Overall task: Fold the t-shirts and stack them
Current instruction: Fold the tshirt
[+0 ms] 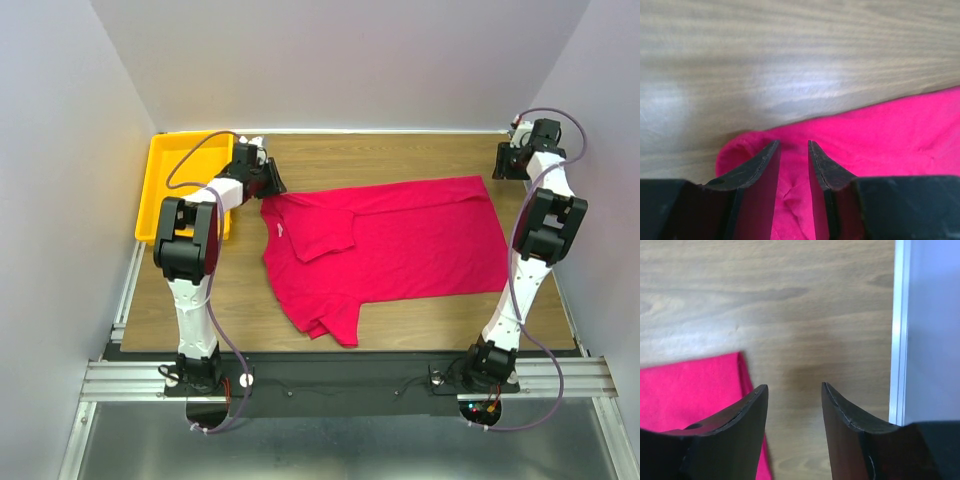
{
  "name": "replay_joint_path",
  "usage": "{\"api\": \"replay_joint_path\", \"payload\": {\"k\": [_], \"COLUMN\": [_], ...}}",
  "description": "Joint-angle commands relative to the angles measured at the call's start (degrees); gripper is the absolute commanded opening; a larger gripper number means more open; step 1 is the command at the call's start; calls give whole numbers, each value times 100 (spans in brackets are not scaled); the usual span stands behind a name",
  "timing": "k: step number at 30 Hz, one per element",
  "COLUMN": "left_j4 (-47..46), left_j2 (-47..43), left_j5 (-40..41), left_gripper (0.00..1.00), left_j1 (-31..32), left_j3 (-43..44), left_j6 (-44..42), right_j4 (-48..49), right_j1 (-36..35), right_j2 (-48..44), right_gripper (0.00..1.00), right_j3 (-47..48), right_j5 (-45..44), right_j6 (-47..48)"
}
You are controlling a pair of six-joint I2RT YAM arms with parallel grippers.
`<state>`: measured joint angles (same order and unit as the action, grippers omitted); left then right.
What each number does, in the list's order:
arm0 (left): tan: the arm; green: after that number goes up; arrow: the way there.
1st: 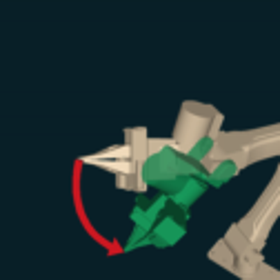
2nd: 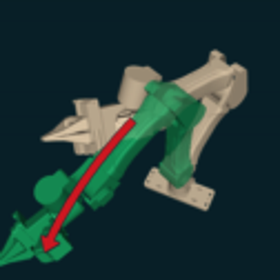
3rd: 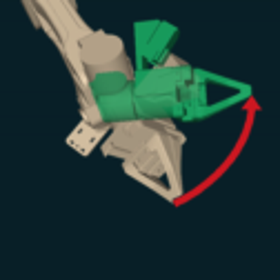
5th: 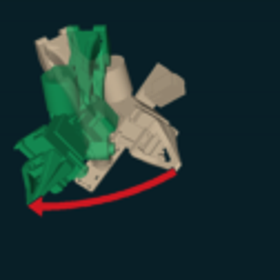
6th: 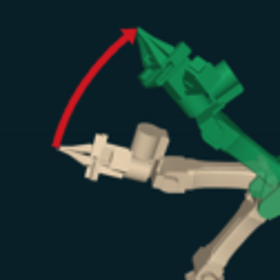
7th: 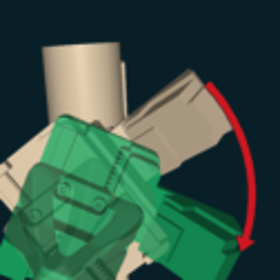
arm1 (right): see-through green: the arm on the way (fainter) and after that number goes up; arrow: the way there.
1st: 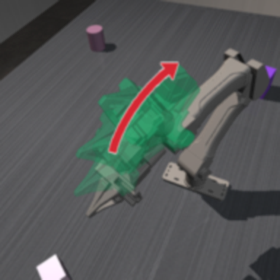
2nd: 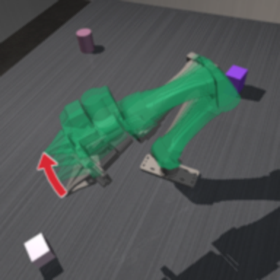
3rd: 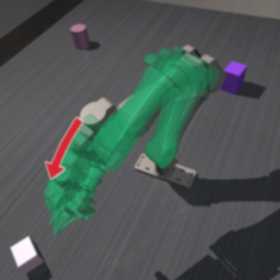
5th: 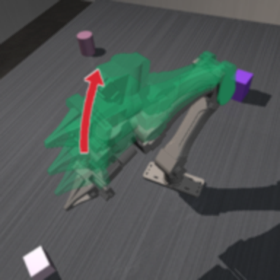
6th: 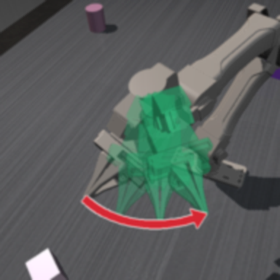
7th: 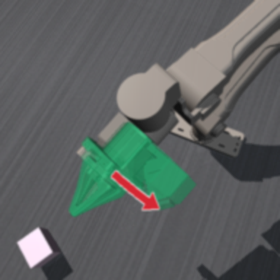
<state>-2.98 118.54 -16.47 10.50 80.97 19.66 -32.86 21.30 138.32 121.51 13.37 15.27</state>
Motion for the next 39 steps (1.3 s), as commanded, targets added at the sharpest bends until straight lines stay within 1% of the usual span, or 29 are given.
{"api": "replay_joint_path", "payload": {"k": [1, 2, 4, 6, 7, 8, 9, 11, 12, 13, 14, 15, 16, 17, 19, 20, 21, 22, 23, 24, 25, 26, 28, 30, 31, 32, 34, 35, 39], "left_j4": [-114, -141, -290, -552, -632, -703, -869, -1054, -1238, -1309, -1327, -1188, -1117, -856, -503, -327, 40, 217, 419, 778, 921, 1096, 1361, 1493, 1528, 1538, 1704, 1800, 2729], "left_j2": [-647, -770, -1253, -1665, -2129, -2377, -2936, -3537, -4157, -4433, -4723, -5222, -5453, -5647, -6105, -6237, -6342, -6483, -6536, -6641, -6703, -6721, -6581, -6414, -6335, -6335, -6439, -6475, -6581], "left_j5": [-23, 21, 126, 284, 433, 495, 565, 688, 837, 934, 1205, 1251, 1112, 589, 181, -204, -364, -540, -863, -971, -842, -484, -558, -786, -805, -788, -691, -630, -236], "left_gripper": [42, 42, 43, 43, 43, 43, 44, 56, 83, 98, 99, 99, 99, 99, 96, 93, 92, 86, 84, 83, 83, 83, 83, 82, 81, 81, 81, 81, 82], "left_j1": [22, 22, 75, 83, 84, 84, 84, 84, 75, 75, 49, 14, -39, -161, -189, -180, -180, -171, -171, -58, 239, 494, 1056, 1374, 1523, 1864, 2130, 2236, 2727], "left_j3": [402, 385, 280, -80, -395, -580, -800, -1292, -1877, -2188, -2756, -2997, -3234, -3602, -3877, -4122, -4220, -4325, -4544, -4642, -4712, -4548, -4459, -4475, -4519, -4642, -4757, -4818, -5064], "left_j6": [-296, -435, -568, -735, -814, -893, -1024, -1096, -1148, -1001, -808, -649, -587, -551, -437, -228, -60, 46, 264, 397, 668, 723, 1258, 1592, 1915, 2067, 2383, 2698, 3315], "right_j4": [280, 280, 280, 280, 272, 272, 272, 193, 88, -35, -193, -464, -606, -903, -1221, -1397, -1781, -1959, -2074, -2197, -2216, -2224, -2225, -2207, -2207, -2207, -2181, -2181, -2128], "right_j1": [-47, -47, -47, -47, -47, -47, -47, -47, -47, -47, -47, -47, -47, -47, -38, -38, -38, -38, -38, -38, -38, -38, -38, -21, -21, -12, 23, 23, 32], "right_j2": [-911, -1104, -1718, -2158, -2717, -2992, -3326, -4275, -4583, -4864, -5433, -5665, -5928, -6296, -6650, -6913, -7028, -7134, -7248, -7423, -7512, -7556, -7592, -7531, -7478, -7399, -7346, -7294, -7197], "right_gripper": [53, 55, 57, 59, 62, 64, 67, 76, 80, 83, 84, 84, 86, 87, 88, 88, 88, 88, 88, 88, 88, 88, 88, 88, 88, 88, 88, 88, 87], "right_j3": [-285, -652, -1083, -1874, -2469, -2866, -3218, -3982, -4700, -5064, -5354, -5862, -6076, -6252, -6699, -6833, -6930, -7131, -7229, -7308, -7422, -7562, -7668, -7678, -7652, -7625, -7537, -7520, -7432], "right_j5": [121, 357, 622, 1070, 1402, 1562, 1729, 2037, 2247, 2293, 2319, 2285, 2232, 2084, 1925, 1828, 1819, 1810, 1775, 1757, 1714, 1644, 1564, 1442, 1415, 1371, 1362, 1344, 1353], "right_j6": [318, 476, 704, 1187, 1381, 1826, 2057, 2645, 3240, 3550, 3858, 4218, 4369, 4623, 4809, 4976, 5082, 5170, 5214, 5232, 5215, 5180, 5066, 4908, 4846, 4793, 4652, 4617, 4398]}}
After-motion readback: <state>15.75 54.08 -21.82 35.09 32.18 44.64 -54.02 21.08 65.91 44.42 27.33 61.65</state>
